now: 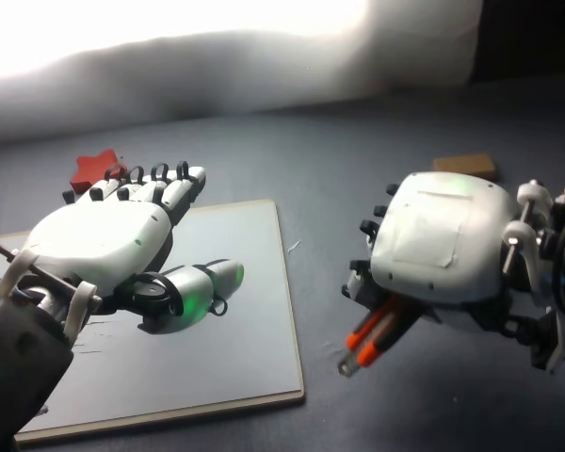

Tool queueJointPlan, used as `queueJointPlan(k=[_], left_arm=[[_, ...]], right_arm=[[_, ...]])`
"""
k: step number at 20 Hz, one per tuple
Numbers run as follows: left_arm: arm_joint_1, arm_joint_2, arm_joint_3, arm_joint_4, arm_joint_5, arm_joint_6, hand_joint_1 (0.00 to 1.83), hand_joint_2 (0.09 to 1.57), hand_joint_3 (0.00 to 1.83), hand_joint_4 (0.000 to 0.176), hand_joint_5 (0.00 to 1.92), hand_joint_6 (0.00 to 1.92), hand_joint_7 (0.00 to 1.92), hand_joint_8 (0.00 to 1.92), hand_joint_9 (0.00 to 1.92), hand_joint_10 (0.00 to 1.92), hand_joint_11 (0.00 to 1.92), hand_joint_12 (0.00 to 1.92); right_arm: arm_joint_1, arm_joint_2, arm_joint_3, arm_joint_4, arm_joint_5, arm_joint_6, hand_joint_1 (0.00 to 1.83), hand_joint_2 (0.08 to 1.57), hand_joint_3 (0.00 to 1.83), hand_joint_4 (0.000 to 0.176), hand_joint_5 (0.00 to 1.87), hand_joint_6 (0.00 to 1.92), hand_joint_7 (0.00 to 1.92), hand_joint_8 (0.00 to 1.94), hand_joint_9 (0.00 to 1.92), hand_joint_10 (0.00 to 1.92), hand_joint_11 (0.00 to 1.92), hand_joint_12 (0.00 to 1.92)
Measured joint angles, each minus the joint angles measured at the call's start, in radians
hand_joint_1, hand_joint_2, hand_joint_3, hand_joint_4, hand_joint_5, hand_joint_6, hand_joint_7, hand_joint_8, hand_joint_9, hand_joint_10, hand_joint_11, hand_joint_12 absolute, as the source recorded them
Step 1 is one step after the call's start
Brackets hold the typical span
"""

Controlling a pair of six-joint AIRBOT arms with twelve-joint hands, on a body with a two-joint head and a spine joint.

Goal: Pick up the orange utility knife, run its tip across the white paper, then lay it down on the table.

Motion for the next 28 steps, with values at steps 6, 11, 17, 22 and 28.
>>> queueJointPlan(k=[6, 11, 17, 22, 28], left_arm=[[0.000, 0.000, 0.000, -0.002, -0.017, 0.000, 0.13, 1.33, 0.00, 0.000, 0.00, 0.00, 0.05, 0.00, 0.08, 0.00, 0.00, 0.36], [0.000, 0.000, 0.000, -0.004, -0.017, -0.001, 0.16, 1.32, 0.00, 0.000, 0.00, 0.00, 0.08, 0.00, 0.11, 0.01, 0.00, 0.44], [0.000, 0.000, 0.000, -0.009, -0.018, -0.003, 0.15, 1.33, 0.00, 0.000, 0.00, 0.00, 0.07, 0.01, 0.09, 0.01, 0.00, 0.36], [0.000, 0.000, 0.000, -0.011, -0.021, -0.003, 0.17, 1.32, 0.00, 0.000, 0.00, 0.00, 0.07, 0.00, 0.09, 0.01, 0.00, 0.40], [0.000, 0.000, -0.013, -0.011, -0.023, -0.002, 0.14, 1.33, 0.00, 0.000, 0.00, 0.00, 0.08, 0.00, 0.10, 0.00, 0.00, 0.40]], right_arm=[[-0.048, -0.011, 0.004, 0.013, 0.057, -0.077, 1.11, 1.41, 0.00, 0.000, 0.58, 1.54, 0.68, 1.73, 0.70, 1.92, 0.71, 1.92], [-0.066, -0.018, 0.009, 0.014, 0.103, -0.103, 0.95, 1.21, 0.00, 0.000, 0.16, 0.79, 0.40, 0.54, 0.27, 1.09, 0.00, 1.69], [-0.079, 0.022, -0.022, 0.014, 0.114, -0.119, 0.81, 1.14, 0.00, 0.000, 0.09, 0.13, 0.24, 0.00, 0.11, 0.43, 0.00, 1.16], [-0.087, 0.062, -0.068, 0.011, 0.122, -0.135, 0.84, 1.05, 0.00, 0.008, 0.00, 0.00, 0.02, 0.00, 0.02, 0.05, 0.00, 0.27], [-0.074, 0.169, -0.174, 0.117, 0.088, -0.153, 0.43, 1.08, 0.01, 0.000, 0.00, 0.00, 0.04, 0.01, 0.02, 0.01, 0.00, 0.00]])
